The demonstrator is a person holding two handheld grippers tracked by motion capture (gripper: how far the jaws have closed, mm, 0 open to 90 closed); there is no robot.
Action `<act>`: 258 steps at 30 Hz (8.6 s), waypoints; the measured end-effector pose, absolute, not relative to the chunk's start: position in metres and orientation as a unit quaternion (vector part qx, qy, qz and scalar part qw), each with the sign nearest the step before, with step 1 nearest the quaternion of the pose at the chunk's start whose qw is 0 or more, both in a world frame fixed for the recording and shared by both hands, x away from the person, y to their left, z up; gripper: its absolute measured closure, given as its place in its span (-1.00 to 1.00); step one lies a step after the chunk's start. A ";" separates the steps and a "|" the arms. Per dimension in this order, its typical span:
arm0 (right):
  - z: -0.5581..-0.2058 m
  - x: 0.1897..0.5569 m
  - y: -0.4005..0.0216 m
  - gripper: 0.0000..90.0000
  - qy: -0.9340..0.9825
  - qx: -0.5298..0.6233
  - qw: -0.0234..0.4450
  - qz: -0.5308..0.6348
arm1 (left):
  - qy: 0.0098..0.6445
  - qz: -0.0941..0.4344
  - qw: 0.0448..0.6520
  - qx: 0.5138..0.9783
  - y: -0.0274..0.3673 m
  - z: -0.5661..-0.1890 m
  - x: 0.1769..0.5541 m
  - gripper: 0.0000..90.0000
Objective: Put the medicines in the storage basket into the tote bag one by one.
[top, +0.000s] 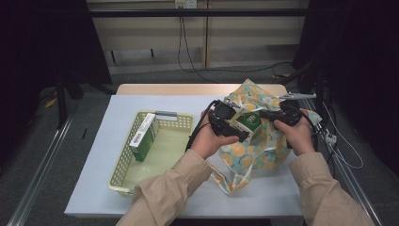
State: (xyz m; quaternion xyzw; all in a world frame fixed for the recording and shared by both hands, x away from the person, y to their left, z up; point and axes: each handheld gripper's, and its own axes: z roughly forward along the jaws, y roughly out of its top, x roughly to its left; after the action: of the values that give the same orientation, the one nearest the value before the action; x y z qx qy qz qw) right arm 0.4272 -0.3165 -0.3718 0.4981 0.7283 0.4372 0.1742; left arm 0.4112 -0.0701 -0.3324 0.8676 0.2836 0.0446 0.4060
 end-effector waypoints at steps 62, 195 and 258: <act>-0.371 0.426 -0.316 0.99 0.732 0.496 0.179 0.433 | 0.369 0.154 0.349 0.847 0.127 -0.285 0.414 -0.76; -0.353 0.424 -0.318 0.99 0.720 0.491 0.180 0.456 | 0.246 0.015 0.340 0.907 -0.127 -0.384 0.426 0.39; -0.369 0.416 -0.326 0.99 0.722 0.497 0.175 0.448 | 0.352 0.111 0.309 0.877 -0.051 -0.443 0.385 -0.52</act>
State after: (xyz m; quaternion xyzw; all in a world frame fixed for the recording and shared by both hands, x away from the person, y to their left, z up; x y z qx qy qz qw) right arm 0.4157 -0.3259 -0.3688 0.4969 0.7221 0.4484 0.1748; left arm 0.3850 -0.0511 -0.4431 0.8767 0.3517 0.1114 0.3086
